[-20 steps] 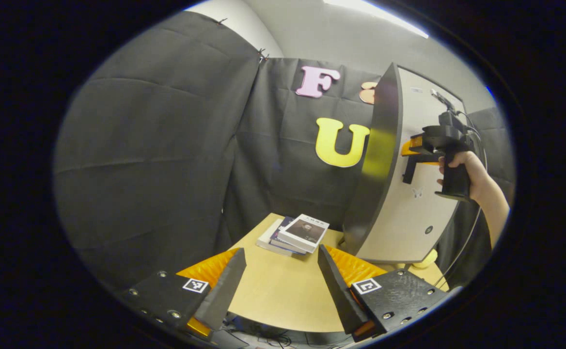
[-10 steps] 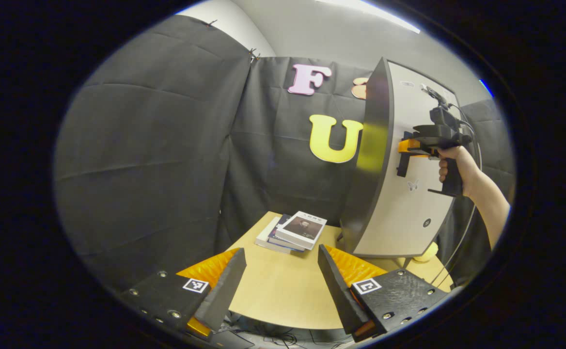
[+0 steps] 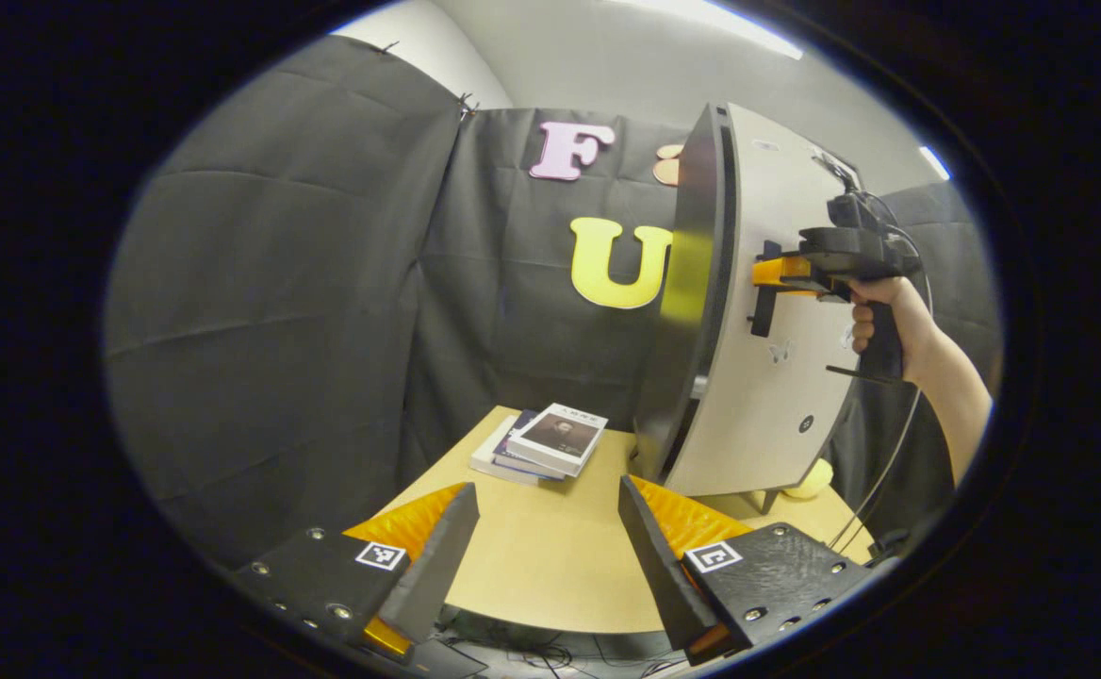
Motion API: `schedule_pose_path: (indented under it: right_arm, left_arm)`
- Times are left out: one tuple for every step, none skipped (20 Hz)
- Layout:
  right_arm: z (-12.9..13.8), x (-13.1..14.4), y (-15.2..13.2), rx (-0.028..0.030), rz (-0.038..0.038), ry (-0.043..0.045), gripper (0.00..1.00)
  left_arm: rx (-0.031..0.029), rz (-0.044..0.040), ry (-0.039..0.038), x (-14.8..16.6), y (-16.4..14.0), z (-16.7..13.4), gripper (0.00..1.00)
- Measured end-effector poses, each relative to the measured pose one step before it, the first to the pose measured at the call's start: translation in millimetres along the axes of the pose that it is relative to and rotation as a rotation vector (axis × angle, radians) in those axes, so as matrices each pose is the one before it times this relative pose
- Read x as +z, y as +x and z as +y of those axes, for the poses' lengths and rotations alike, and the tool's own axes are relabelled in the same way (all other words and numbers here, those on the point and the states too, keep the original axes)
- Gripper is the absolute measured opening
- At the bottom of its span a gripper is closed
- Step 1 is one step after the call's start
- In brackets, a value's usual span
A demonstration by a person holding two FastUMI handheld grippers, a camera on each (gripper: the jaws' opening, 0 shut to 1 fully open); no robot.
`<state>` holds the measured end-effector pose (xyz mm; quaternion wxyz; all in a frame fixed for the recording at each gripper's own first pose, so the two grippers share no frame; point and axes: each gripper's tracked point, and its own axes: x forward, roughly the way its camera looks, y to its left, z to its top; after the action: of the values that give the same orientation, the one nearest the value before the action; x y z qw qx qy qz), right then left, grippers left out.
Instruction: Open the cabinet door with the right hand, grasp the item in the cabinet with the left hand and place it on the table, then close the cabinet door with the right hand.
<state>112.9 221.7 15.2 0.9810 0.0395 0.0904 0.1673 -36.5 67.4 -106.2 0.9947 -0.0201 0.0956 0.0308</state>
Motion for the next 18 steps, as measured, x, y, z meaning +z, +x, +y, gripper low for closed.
schedule_pose_path:
  right_arm:
    - [1.3, 0.17, -4.48, 0.01558, -0.00122, 0.00143, 0.08]
    - [0.69, 0.48, -6.76, 0.01729, 0.00199, 0.00606, 0.07]
    - [-0.21, -0.35, -5.74, 0.01916, 0.00205, 0.00556, 0.07]
    - [-0.66, 0.61, -6.39, 0.01939, 0.00346, 0.0051, 0.07]
    - [0.56, 0.65, -7.5, 0.01709, 0.00314, 0.0025, 0.07]
    - [-0.15, 1.7, -7.32, 0.01272, 0.00027, -0.00082, 0.07]
    - [-1.06, -1.61, -1.72, 0.01052, 0.00245, 0.00106, 0.04]
    - [-1.23, -0.86, -3.53, 0.01131, 0.0134, 0.00849, 0.07]
    - [1.07, 0.51, -6.75, 0.00727, 0.0118, 0.01199, 0.05]
    - [-1.57, 0.46, -5.76, 0.00421, 0.00677, -0.00082, 0.08]
    - [-1.62, 0.3, -4.32, -0.00115, -0.00016, -0.00457, 0.07]
    - [-1.96, 1.14, -3.85, -0.00548, -0.00046, -0.00273, 0.07]
    - [-2.6, -0.54, -1.81, -0.0071, -0.00259, 0.00303, 0.07]
    - [-1.54, -1.36, -2.42, -0.00552, 0.00093, 0.00513, 0.07]
    - [-1.67, -1.3, -2.93, -0.00315, -0.00033, 0.00275, 0.07]
    - [-1.71, -0.03, -2.19, -0.00245, 0.00286, 0.00234, 0.07]
    - [-1.44, -0.58, -2.6, -0.00421, 0.00195, 0.0026, 0.11]
    - [-1.47, -0.49, -1.24, -0.00596, 0.0026, 0.00295, 0.04]
  left_arm:
    - [-0.0014, 0.00721, -0.00054, -3.68, -0.51, -1.02, 0.92]
    - [-0.00194, 0.00513, 0.0006, -2.19, -0.24, -1.09, 0.89]
    - [-0.00124, 0.00358, 0.00076, -1.68, -0.58, -1.08, 0.89]
    - [-0.00262, 0.00394, -0.00025, -0.59, -0.64, -1.55, 0.89]
    - [-0.00634, 0.0044, -0.0009, -1.16, -1.33, -1.97, 0.89]
    - [-0.00843, 0.00372, -0.00082, -0.51, 0.04, -3.12, 0.89]
    - [-0.00699, 0.00229, 0.0009, 0.28, 1.39, -2.16, 0.92]
    - [-0.0046, 0.00108, 0.00214, 0.5, 1.71, -1.28, 0.92]
    - [-0.00599, 0.00132, 0.00253, 1.03, 0.1, -1.63, 0.89]
    - [-0.00531, 0.00009, 0.00175, 1.43, 1.47, -1.28, 0.92]
    - [-0.00651, -0.00205, 0.00098, 0.36, 1.79, -1.38, 0.92]
    - [-0.00594, -0.00221, 0.00058, 0.62, 2.16, -1.81, 0.95]
    - [-0.00491, 0.00044, -0.0002, -0.79, 2.13, -1.3, 0.94]
    - [-0.0066, 0.00304, -0.00125, -0.34, 2.86, -2.09, 0.93]
    - [-0.00746, 0.00451, -0.00173, -1.05, 1.48, -2.4, 0.91]
    - [-0.00856, 0.00536, -0.00193, -0.36, 2.66, -3.37, 0.9]
    - [-0.01235, 0.00353, -0.00101, -1.23, 2.82, -3.84, 0.89]
    - [-0.01262, 0.00209, 0.00281, 0.78, 1.39, -3.47, 0.92]
